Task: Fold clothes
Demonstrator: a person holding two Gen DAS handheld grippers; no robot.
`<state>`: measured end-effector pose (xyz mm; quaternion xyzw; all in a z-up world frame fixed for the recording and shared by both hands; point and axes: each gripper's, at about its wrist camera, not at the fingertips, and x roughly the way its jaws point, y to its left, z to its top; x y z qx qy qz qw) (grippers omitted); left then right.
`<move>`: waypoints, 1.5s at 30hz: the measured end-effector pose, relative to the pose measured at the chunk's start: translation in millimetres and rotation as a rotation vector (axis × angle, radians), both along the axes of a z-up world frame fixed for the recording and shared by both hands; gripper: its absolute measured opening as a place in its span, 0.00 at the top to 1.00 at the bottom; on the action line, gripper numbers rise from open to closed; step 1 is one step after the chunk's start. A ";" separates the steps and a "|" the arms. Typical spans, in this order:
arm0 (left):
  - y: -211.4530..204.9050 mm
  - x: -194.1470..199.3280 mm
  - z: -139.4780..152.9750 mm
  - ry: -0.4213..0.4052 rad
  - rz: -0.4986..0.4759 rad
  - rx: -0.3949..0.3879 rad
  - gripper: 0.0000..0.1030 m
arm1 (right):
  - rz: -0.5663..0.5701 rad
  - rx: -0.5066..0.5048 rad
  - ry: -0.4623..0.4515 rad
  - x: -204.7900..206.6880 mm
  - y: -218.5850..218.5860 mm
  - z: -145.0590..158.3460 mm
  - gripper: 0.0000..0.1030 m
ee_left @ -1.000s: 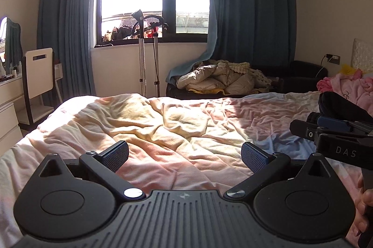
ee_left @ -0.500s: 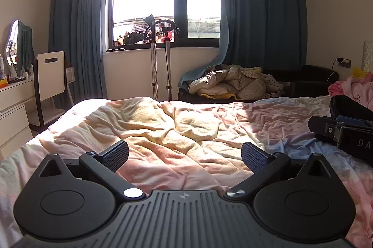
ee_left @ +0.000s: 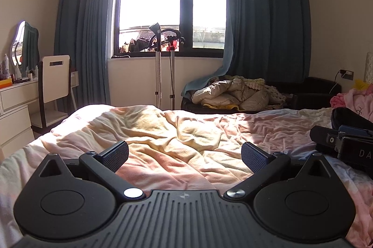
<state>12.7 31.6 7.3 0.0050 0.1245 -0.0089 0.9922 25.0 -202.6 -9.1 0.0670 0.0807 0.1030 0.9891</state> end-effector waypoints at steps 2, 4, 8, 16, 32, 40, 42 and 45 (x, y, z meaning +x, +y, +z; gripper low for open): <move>-1.2 0.2 -0.4 -0.002 0.001 0.005 0.00 | 0.002 -0.002 0.001 0.5 0.2 -0.5 0.17; -1.7 0.8 -0.6 -0.002 -0.003 0.009 0.00 | 0.005 -0.003 0.003 1.1 0.3 -1.0 0.17; -2.0 0.4 -0.9 -0.001 -0.003 0.009 0.00 | 0.004 -0.003 0.004 1.9 0.2 -1.3 0.17; -1.4 -0.9 -0.9 -0.006 0.003 0.008 0.00 | -0.002 -0.007 -0.001 2.0 0.7 -1.6 0.15; -2.4 -0.3 -2.2 0.000 0.004 0.003 0.00 | -0.024 0.006 -0.013 2.9 -1.2 -2.8 0.00; -3.9 -1.5 -4.0 -0.003 0.006 0.012 0.00 | -0.022 0.000 0.001 3.4 0.6 -3.5 0.00; -3.8 -1.2 -4.2 -0.003 0.003 0.014 0.00 | -0.021 0.001 0.005 3.8 0.3 -3.2 0.00; -3.8 -0.8 -4.6 -0.004 -0.002 0.016 0.00 | -0.022 0.001 0.009 4.9 0.3 -3.2 0.00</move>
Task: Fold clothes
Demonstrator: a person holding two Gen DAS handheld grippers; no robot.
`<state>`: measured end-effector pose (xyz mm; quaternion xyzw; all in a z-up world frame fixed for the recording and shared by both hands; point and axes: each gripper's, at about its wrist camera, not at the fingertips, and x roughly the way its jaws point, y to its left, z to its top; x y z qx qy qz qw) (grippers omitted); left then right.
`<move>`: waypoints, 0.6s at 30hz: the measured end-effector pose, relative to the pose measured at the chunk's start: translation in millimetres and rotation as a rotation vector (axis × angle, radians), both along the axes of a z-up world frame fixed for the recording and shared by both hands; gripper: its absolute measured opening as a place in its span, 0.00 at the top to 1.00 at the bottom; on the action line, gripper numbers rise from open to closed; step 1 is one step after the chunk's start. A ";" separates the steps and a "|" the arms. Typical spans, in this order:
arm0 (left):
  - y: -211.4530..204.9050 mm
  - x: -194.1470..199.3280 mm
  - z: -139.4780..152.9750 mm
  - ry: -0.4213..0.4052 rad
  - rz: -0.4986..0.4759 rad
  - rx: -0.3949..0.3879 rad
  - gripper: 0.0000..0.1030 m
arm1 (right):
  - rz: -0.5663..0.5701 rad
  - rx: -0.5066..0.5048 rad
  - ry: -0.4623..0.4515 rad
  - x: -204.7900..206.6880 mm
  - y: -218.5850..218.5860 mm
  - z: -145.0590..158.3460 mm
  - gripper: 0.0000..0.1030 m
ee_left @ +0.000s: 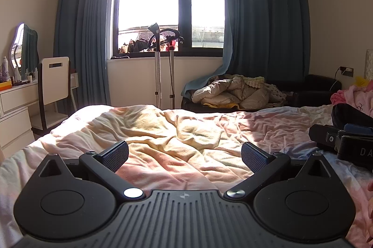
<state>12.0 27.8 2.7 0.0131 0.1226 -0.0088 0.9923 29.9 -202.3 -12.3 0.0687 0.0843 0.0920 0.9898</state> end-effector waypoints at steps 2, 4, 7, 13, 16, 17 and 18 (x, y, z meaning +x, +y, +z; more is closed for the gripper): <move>-0.8 0.3 -0.5 -0.001 0.003 0.007 0.00 | -0.001 -0.001 0.002 0.4 0.3 -0.1 0.00; -0.2 0.7 -0.4 0.000 0.005 0.004 0.00 | 0.000 0.000 0.006 0.7 0.3 -0.4 0.00; 0.5 0.7 -0.3 0.002 0.006 0.002 0.00 | 0.000 -0.001 0.009 0.8 0.5 -0.8 0.00; 0.7 1.2 0.0 0.008 0.008 -0.001 0.00 | 0.001 -0.004 0.013 1.5 1.0 -1.5 0.00; 0.8 1.4 0.2 0.008 0.012 0.000 0.00 | 0.003 0.000 0.013 1.2 0.6 -1.8 0.00; 0.8 1.4 0.3 0.008 0.015 0.002 0.00 | 0.004 0.001 0.013 1.2 0.4 -1.9 0.00; 0.9 1.5 0.4 0.008 0.017 0.002 0.00 | 0.004 0.002 0.013 1.2 0.2 -2.0 0.00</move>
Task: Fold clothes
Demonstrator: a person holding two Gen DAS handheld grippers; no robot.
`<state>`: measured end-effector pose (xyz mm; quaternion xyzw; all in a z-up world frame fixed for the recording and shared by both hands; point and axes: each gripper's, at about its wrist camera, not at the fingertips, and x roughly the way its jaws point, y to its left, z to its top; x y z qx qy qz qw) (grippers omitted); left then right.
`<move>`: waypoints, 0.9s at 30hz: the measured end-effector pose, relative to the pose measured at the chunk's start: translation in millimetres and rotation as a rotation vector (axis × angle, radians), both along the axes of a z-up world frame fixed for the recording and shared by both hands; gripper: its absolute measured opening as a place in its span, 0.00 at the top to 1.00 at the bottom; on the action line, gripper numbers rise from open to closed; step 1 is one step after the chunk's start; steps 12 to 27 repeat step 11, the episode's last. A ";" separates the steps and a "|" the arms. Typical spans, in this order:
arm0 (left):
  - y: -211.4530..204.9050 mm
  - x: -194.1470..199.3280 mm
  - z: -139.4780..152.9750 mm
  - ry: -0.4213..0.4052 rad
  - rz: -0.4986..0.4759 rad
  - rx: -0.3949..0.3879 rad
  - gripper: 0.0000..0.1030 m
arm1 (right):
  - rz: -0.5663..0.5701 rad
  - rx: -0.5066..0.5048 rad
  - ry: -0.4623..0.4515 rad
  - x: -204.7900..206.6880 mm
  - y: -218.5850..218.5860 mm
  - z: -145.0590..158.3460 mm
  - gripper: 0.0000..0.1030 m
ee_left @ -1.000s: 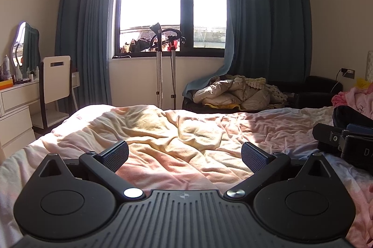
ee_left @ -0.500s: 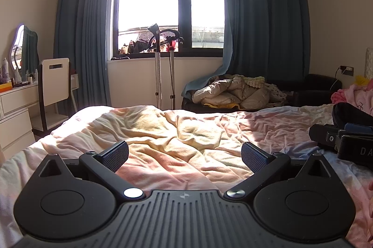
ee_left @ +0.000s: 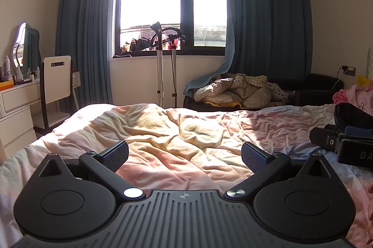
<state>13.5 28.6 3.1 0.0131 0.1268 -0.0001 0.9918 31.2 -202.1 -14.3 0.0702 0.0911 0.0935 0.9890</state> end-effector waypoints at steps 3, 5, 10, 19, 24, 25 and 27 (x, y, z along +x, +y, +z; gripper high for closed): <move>0.0 0.0 0.5 0.003 0.005 -0.007 0.00 | 0.000 -0.001 -0.001 0.8 -1.3 -0.1 0.00; -0.2 -0.2 0.6 0.003 0.005 -0.007 0.00 | 0.001 -0.001 -0.001 0.6 -1.4 -0.2 0.00; 0.5 -0.9 0.9 -0.003 0.027 -0.008 0.00 | 0.001 -0.001 -0.001 0.5 -1.4 -0.1 0.00; 1.0 -0.8 1.2 -0.003 0.030 -0.011 0.00 | 0.000 -0.001 -0.001 0.0 -0.7 -0.1 0.00; 1.0 -0.8 1.2 -0.003 0.030 -0.011 0.00 | 0.000 -0.001 -0.001 0.0 -0.7 -0.1 0.00; 1.0 -0.8 1.2 -0.003 0.030 -0.011 0.00 | 0.000 -0.001 -0.001 0.0 -0.7 -0.1 0.00; 1.0 -0.8 1.2 -0.003 0.030 -0.011 0.00 | 0.000 -0.001 -0.001 0.0 -0.7 -0.1 0.00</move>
